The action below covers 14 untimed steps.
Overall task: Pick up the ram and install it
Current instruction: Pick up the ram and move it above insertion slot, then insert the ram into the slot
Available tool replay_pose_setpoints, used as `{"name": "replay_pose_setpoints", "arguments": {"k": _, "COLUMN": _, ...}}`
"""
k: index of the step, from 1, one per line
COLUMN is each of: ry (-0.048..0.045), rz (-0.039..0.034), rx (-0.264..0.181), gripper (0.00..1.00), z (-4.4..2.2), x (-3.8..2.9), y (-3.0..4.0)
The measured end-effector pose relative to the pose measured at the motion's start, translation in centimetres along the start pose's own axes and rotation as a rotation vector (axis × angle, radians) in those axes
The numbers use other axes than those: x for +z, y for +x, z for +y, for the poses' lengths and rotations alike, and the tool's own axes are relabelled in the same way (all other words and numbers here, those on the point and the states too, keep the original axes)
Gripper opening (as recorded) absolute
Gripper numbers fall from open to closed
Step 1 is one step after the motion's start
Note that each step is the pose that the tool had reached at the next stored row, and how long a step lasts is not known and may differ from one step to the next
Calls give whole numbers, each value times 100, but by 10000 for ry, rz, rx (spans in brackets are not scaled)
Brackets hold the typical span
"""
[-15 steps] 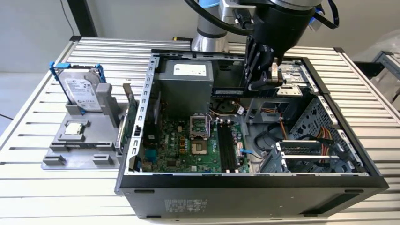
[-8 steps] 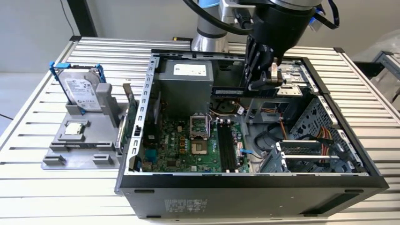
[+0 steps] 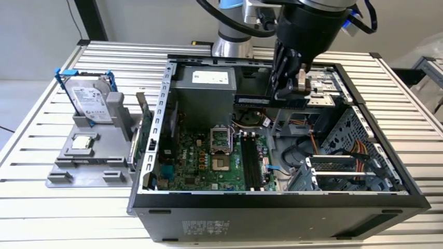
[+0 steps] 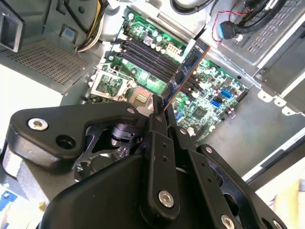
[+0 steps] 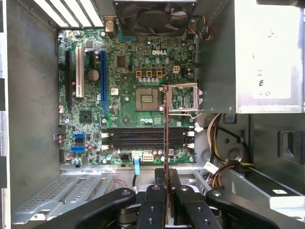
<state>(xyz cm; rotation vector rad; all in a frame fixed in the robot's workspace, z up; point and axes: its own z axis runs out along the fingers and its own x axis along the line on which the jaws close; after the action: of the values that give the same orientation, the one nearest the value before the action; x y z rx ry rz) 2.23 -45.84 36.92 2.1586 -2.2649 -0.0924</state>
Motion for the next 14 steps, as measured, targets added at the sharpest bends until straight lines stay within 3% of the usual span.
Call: {"name": "replay_pose_setpoints", "arguments": {"k": 14, "ry": 39, "rz": -62, "rx": 1221, "gripper": 0, "z": 0, "x": 0, "y": 0}}
